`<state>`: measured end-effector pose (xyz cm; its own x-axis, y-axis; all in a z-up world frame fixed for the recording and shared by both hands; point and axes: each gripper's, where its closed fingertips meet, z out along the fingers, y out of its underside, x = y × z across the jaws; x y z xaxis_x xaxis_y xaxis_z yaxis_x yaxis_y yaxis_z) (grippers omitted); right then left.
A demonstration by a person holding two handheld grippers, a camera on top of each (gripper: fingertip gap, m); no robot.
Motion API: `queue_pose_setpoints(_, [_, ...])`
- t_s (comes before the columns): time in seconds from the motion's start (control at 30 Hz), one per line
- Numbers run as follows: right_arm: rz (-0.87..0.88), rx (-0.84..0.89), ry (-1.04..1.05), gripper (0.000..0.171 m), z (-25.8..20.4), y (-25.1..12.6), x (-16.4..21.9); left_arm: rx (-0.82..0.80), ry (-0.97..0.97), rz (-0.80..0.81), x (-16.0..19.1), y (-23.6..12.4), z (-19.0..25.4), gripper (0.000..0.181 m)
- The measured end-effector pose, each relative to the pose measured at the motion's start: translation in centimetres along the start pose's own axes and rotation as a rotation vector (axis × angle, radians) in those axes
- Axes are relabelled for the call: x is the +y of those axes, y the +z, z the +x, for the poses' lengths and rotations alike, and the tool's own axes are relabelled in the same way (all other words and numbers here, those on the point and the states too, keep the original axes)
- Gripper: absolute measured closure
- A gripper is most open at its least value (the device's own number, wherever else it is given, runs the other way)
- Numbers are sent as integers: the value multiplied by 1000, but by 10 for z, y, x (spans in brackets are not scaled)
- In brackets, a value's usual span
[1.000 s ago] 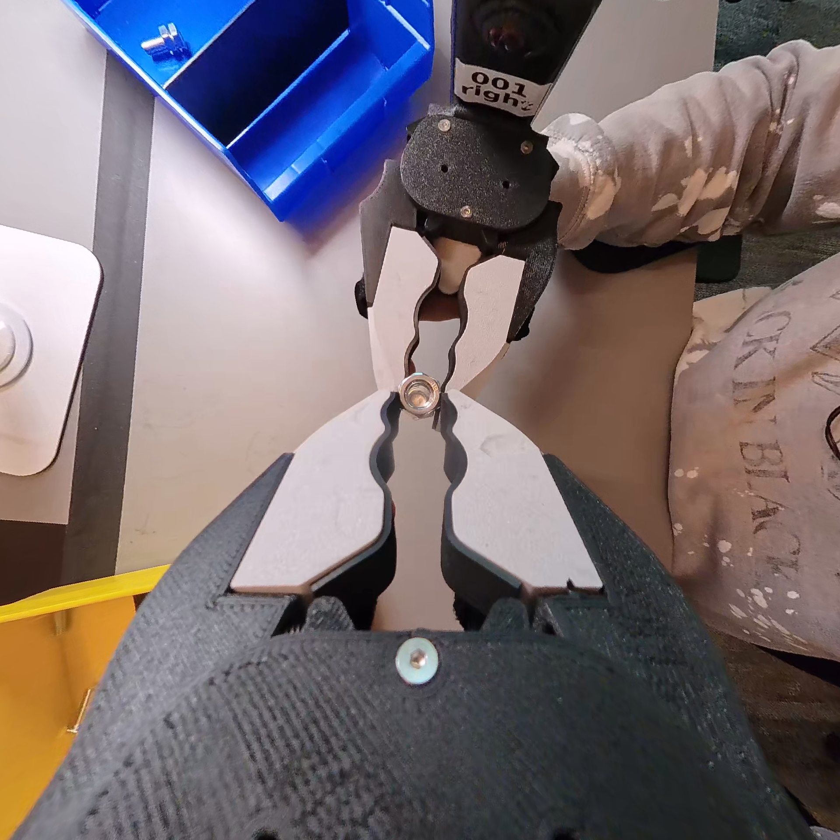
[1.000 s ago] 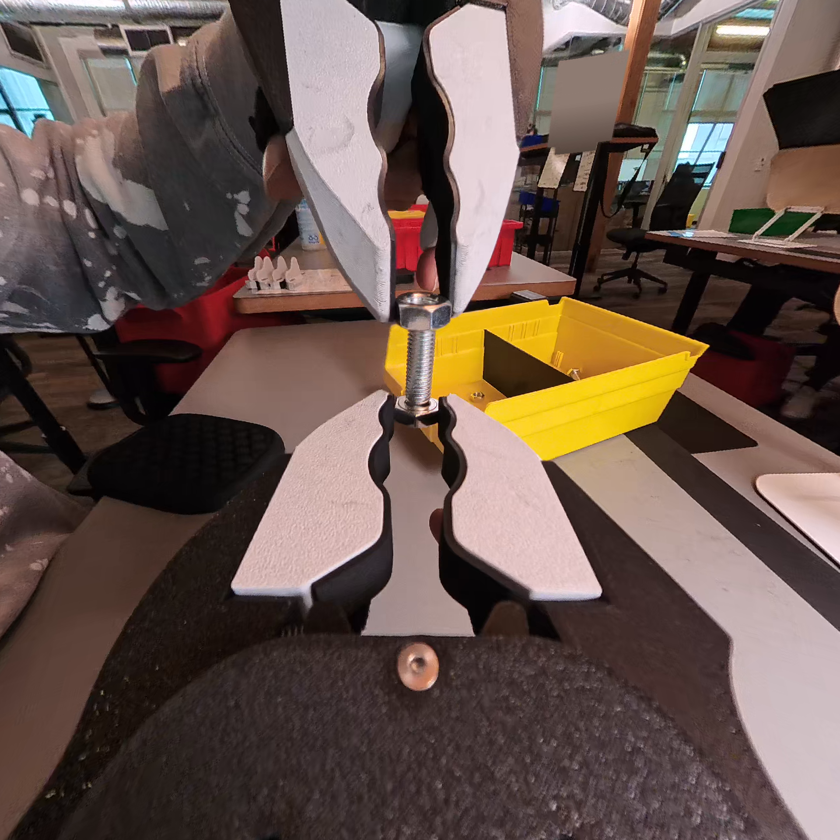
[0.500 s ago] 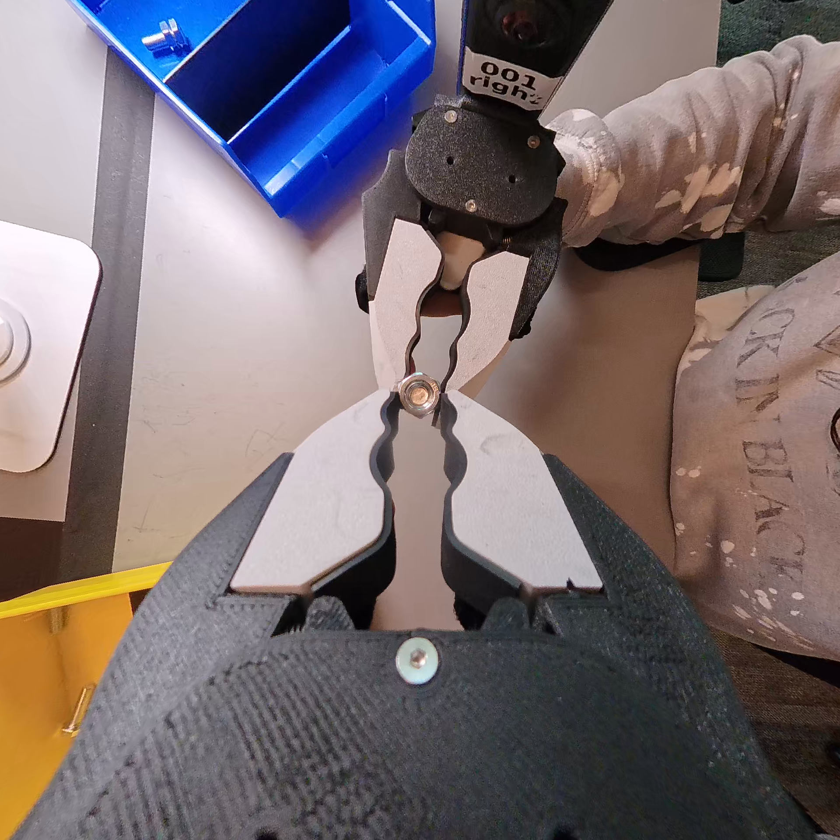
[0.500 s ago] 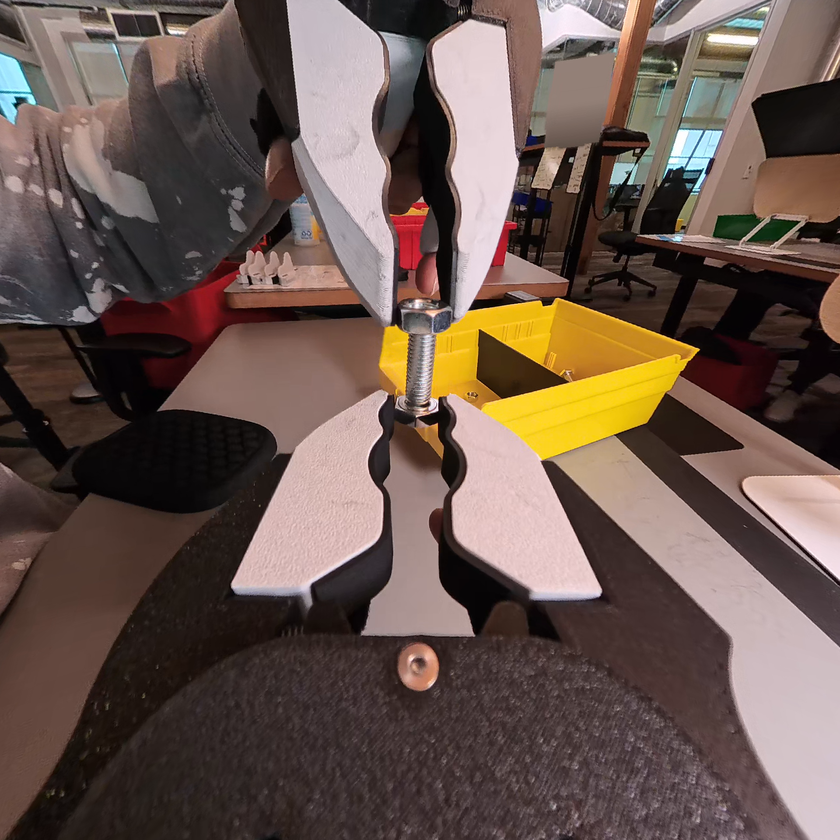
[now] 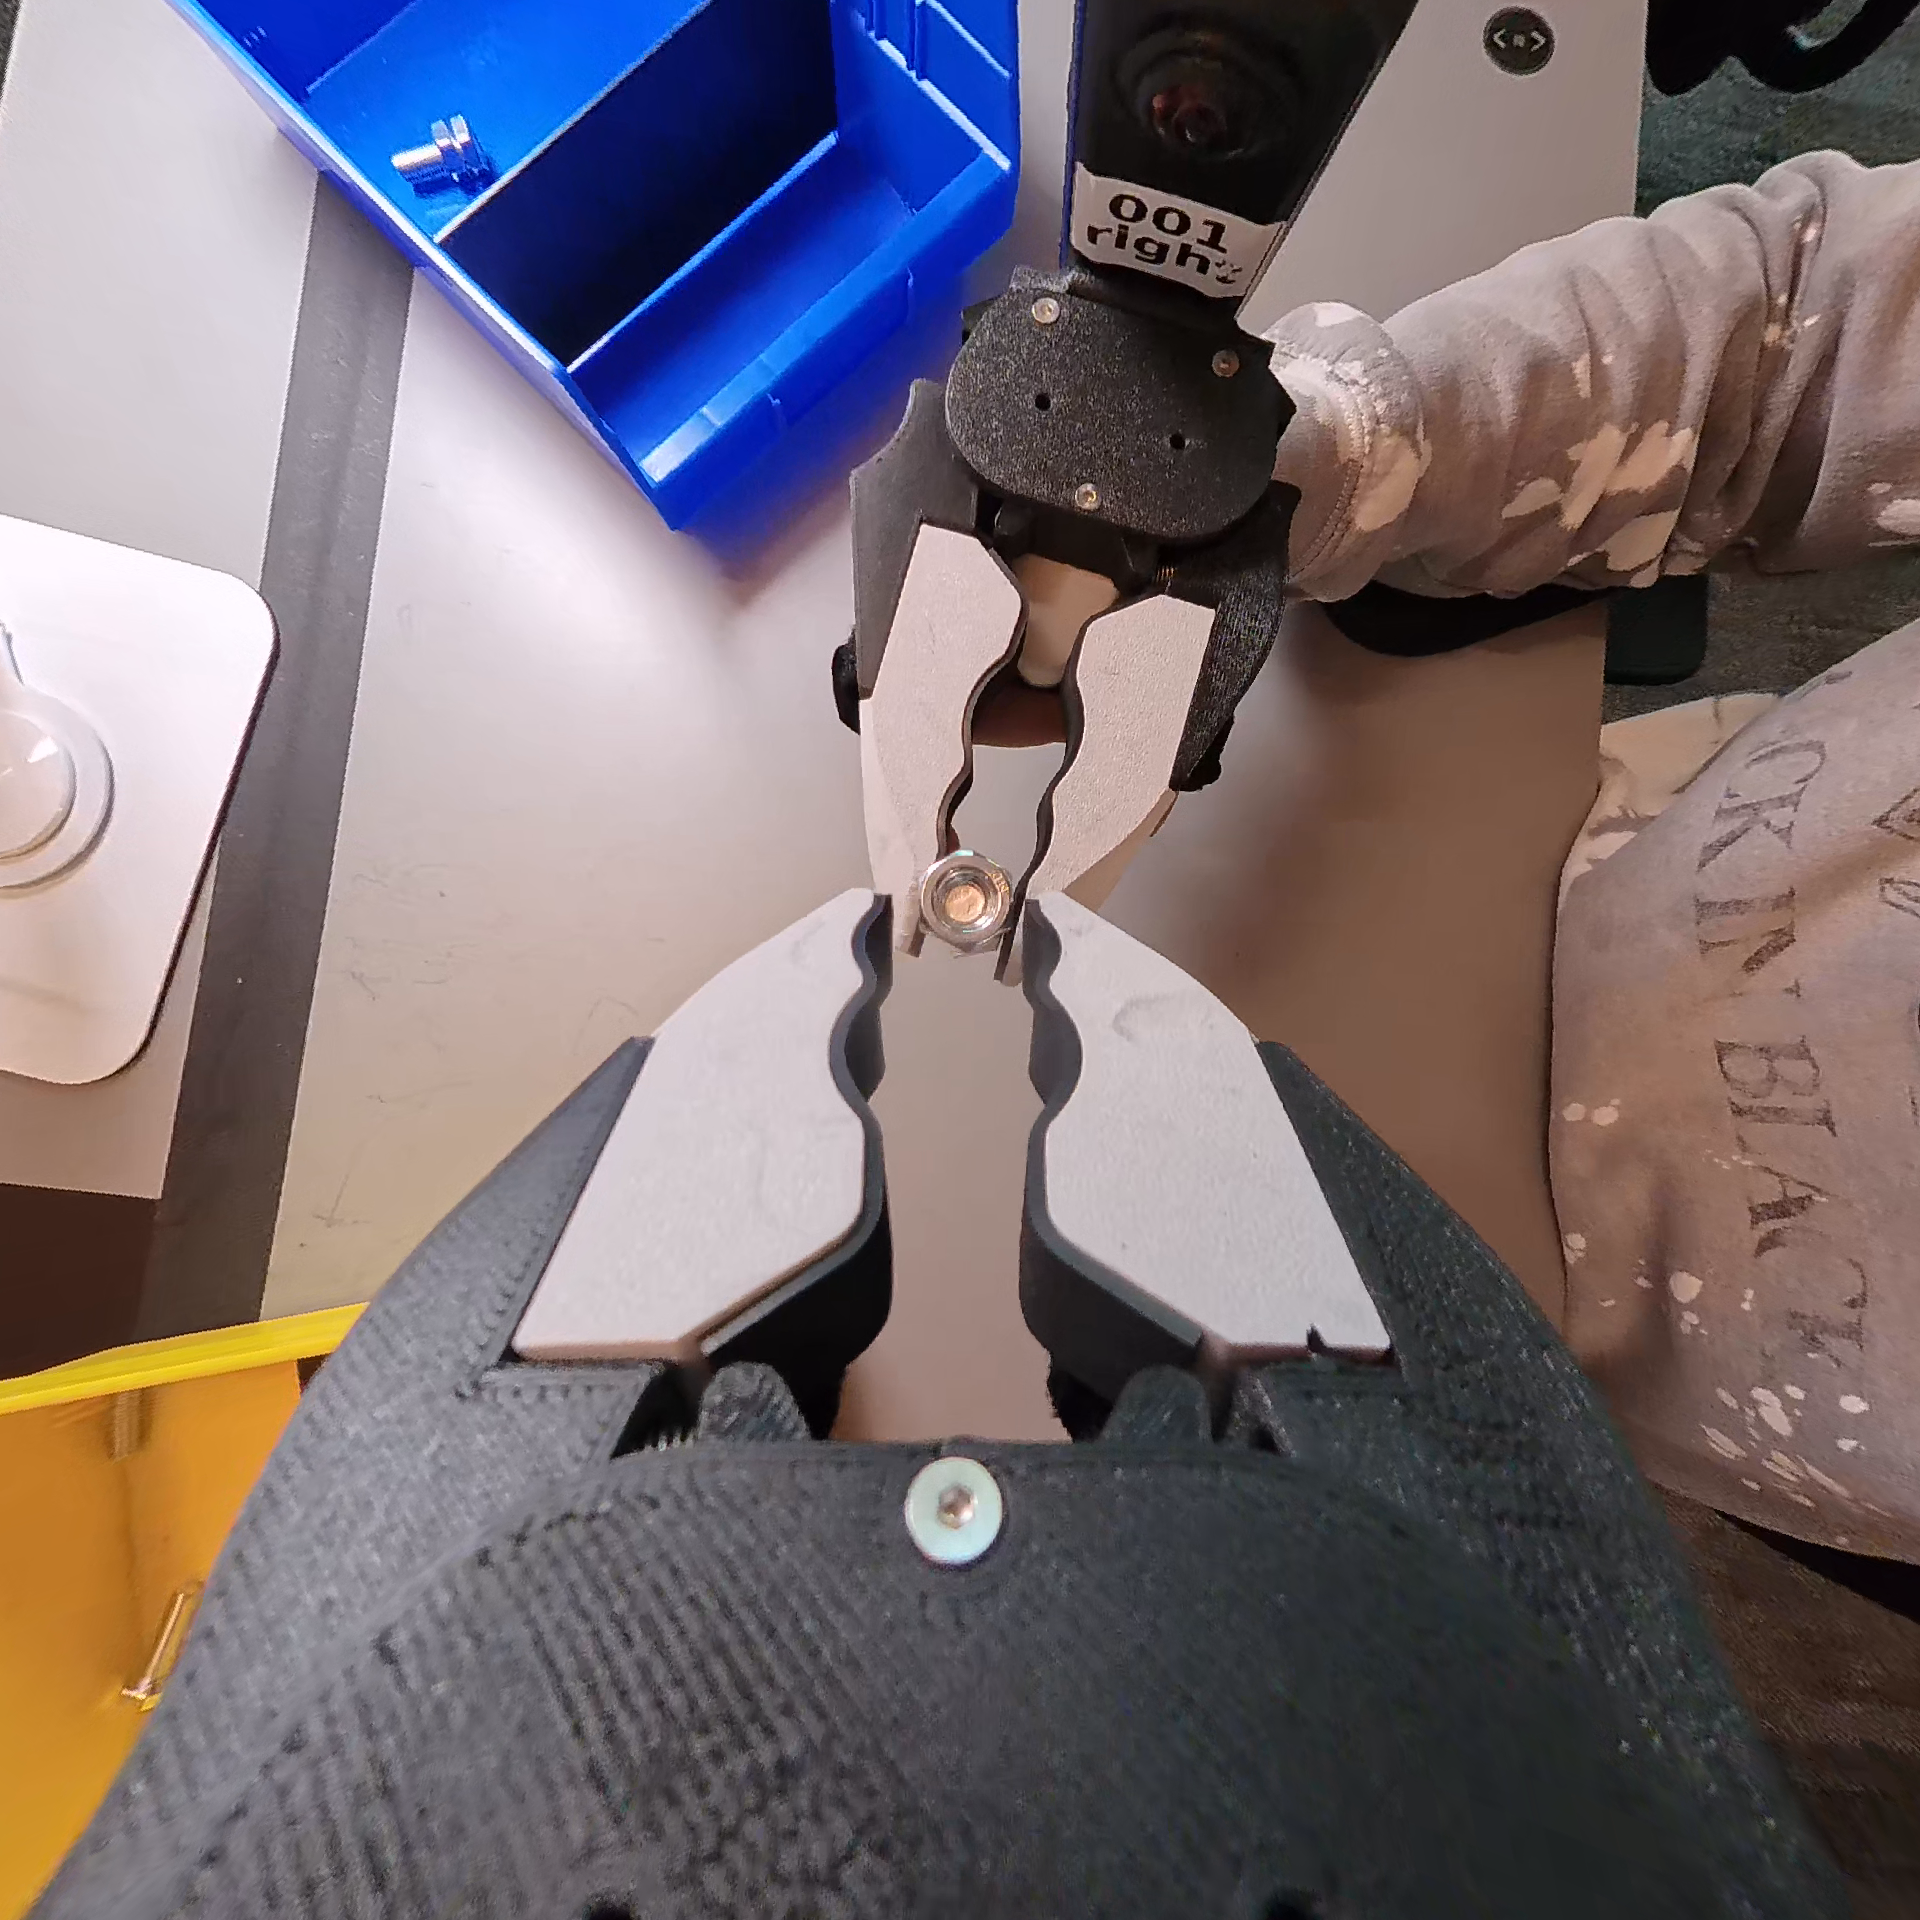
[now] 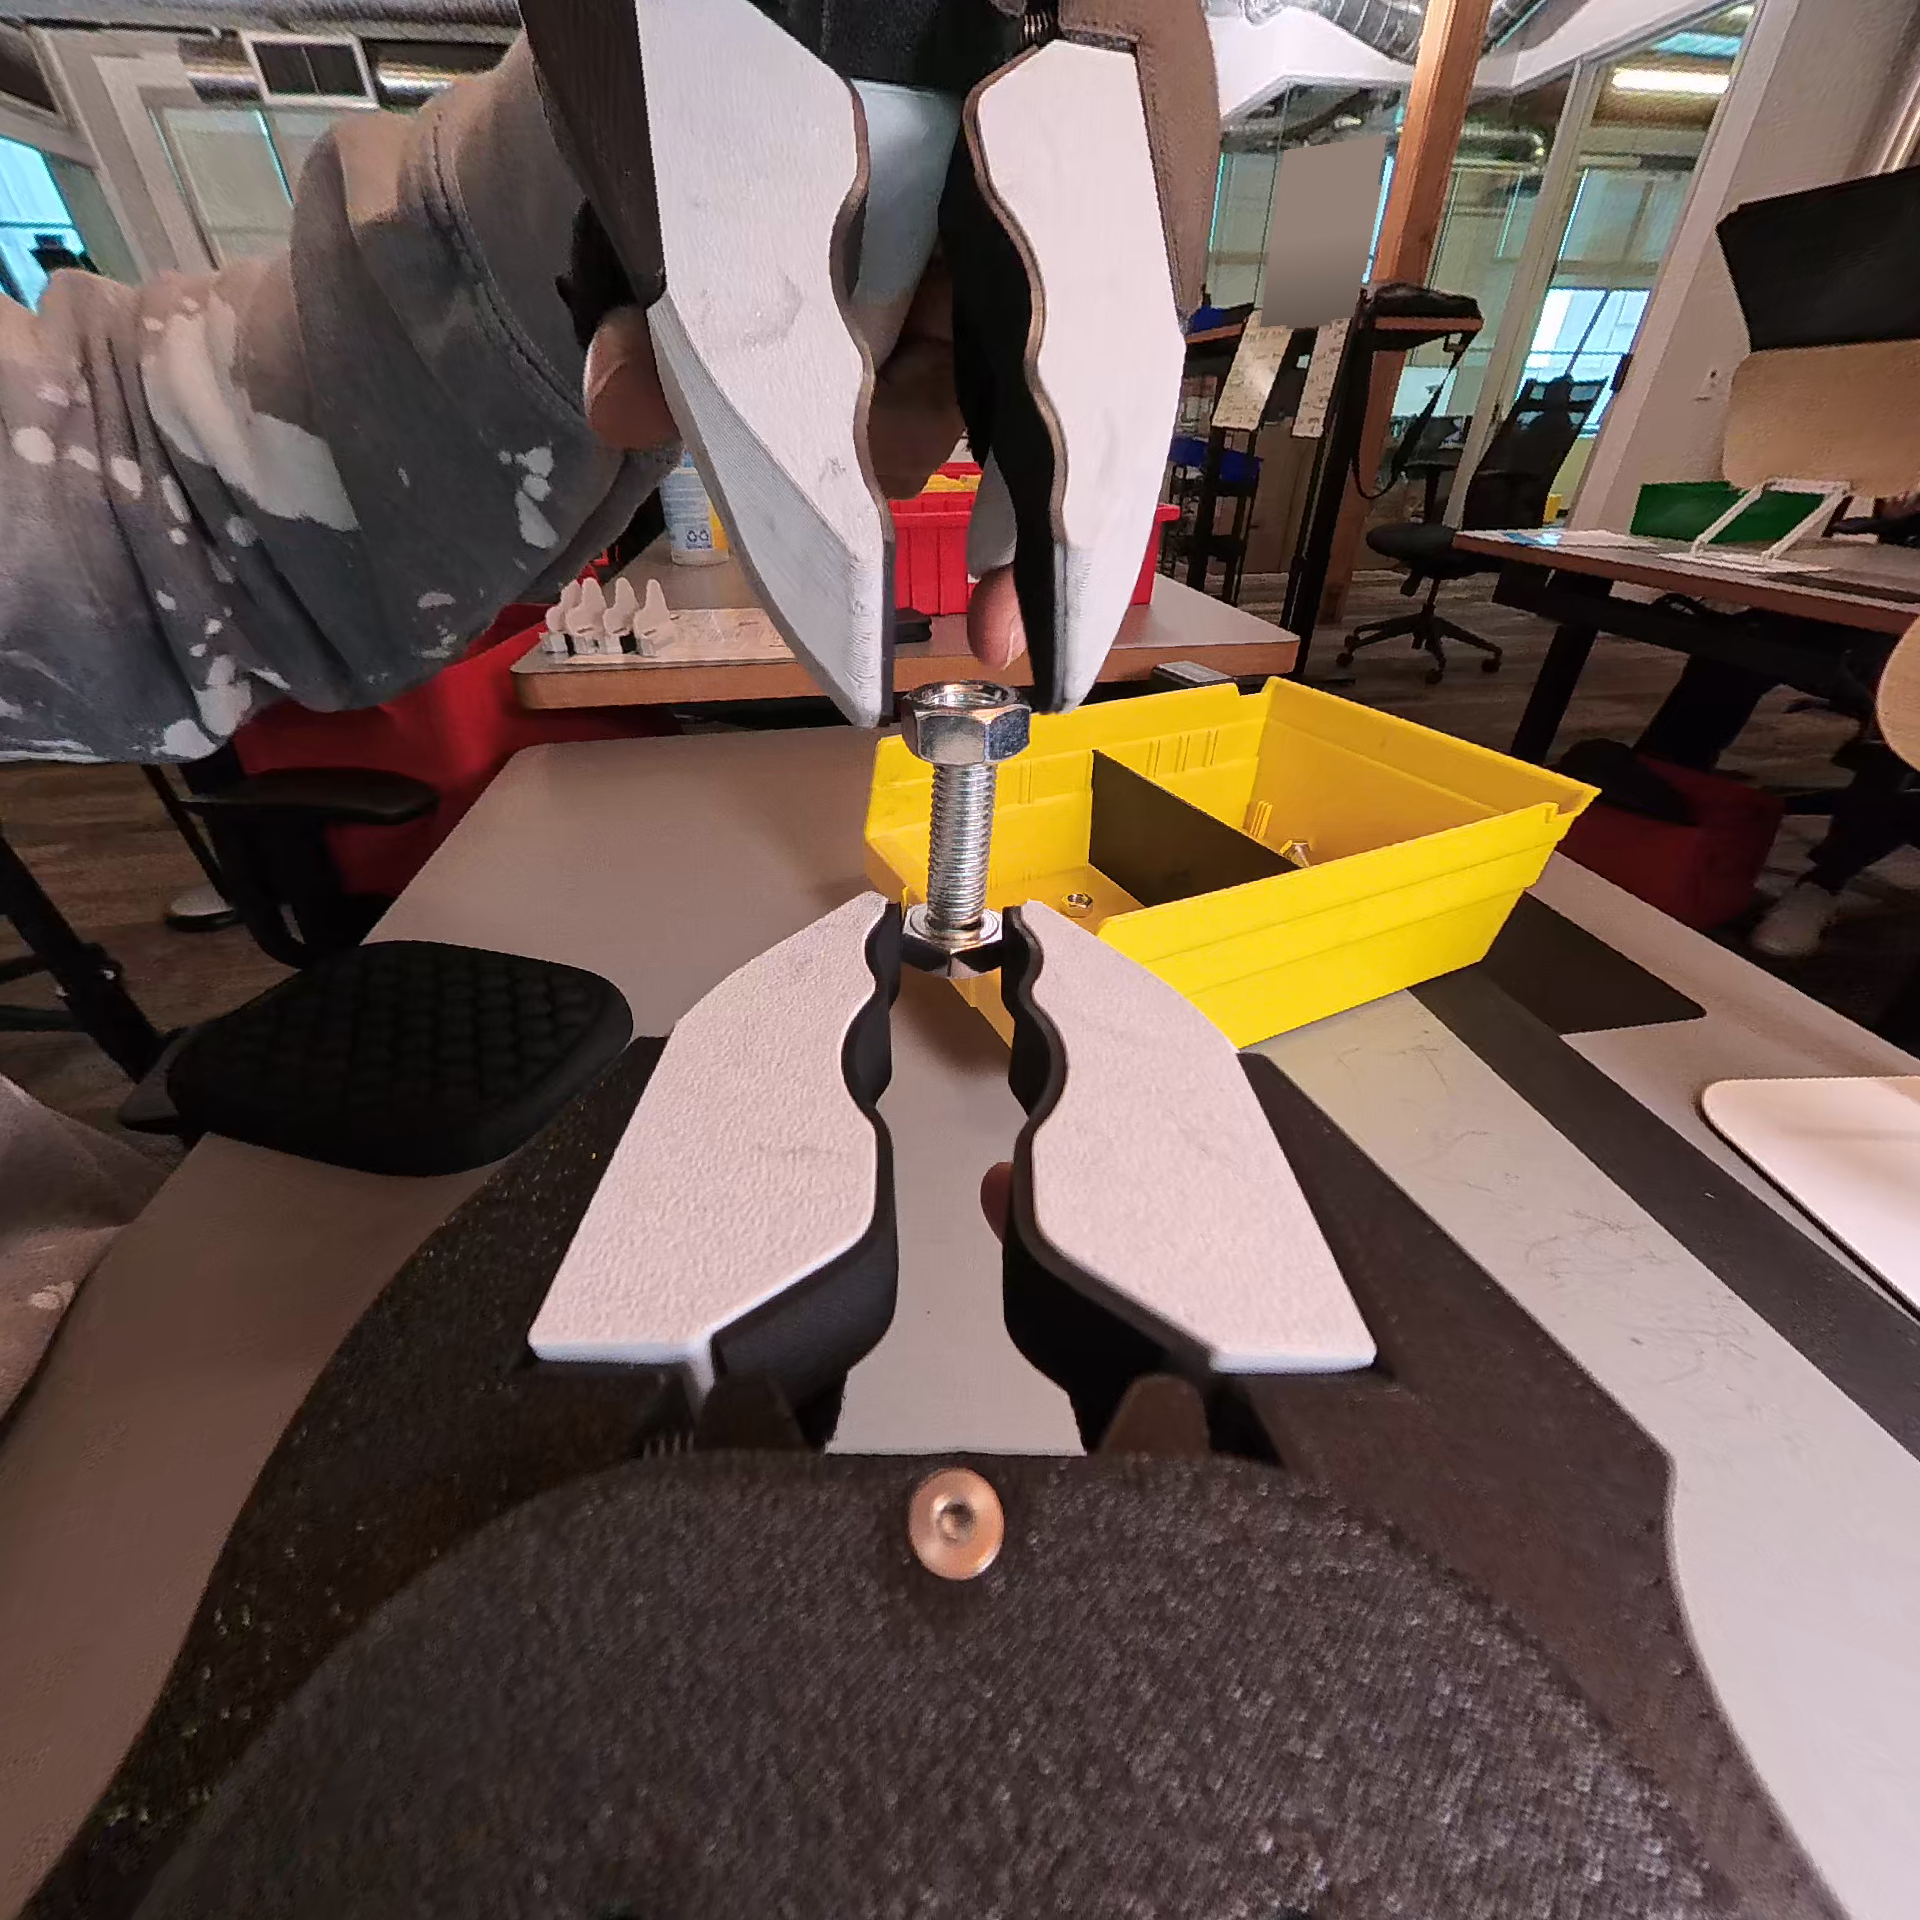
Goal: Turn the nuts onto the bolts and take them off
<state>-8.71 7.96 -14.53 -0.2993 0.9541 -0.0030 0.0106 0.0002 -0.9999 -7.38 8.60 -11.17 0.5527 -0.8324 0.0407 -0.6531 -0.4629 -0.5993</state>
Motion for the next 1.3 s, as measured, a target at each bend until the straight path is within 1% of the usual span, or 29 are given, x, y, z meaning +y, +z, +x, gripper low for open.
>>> queue_pose_setpoints(0.07, [1,2,2,153,1,0,0,-9,0,29,-2,-3,-1,155])
queue_pose_setpoints(0.13, [3,10,4,153,2,-1,-1,-33,6,104,-8,-9,-4,155])
queue_pose_setpoints(0.23, [10,53,6,153,12,-7,-6,-96,-5,323,-23,-17,-12,154])
queue_pose_setpoints(0.43, [40,189,-9,153,38,-33,-28,-206,-81,760,-47,-21,-24,150])
queue_pose_setpoints(0.53, [58,220,-10,153,42,-39,-35,-272,-78,890,-56,-22,-24,151])
queue_pose_setpoints(0.6, [67,223,-5,153,41,-39,-37,-292,-75,918,-58,-19,-24,152])
queue_pose_setpoints(0.77, [53,248,-17,153,42,-35,-34,-375,-53,906,-54,-11,-23,154])
queue_pose_setpoints(0.9, [48,284,-16,153,46,-34,-30,-487,-58,907,-52,-8,-29,154])
queue_pose_setpoints(1.03, [47,307,-20,153,47,-34,-30,-554,-86,923,-53,-3,-33,152])
queue_pose_setpoints(1.3, [35,305,-27,153,44,-29,-28,-576,-107,931,-53,2,-32,155])
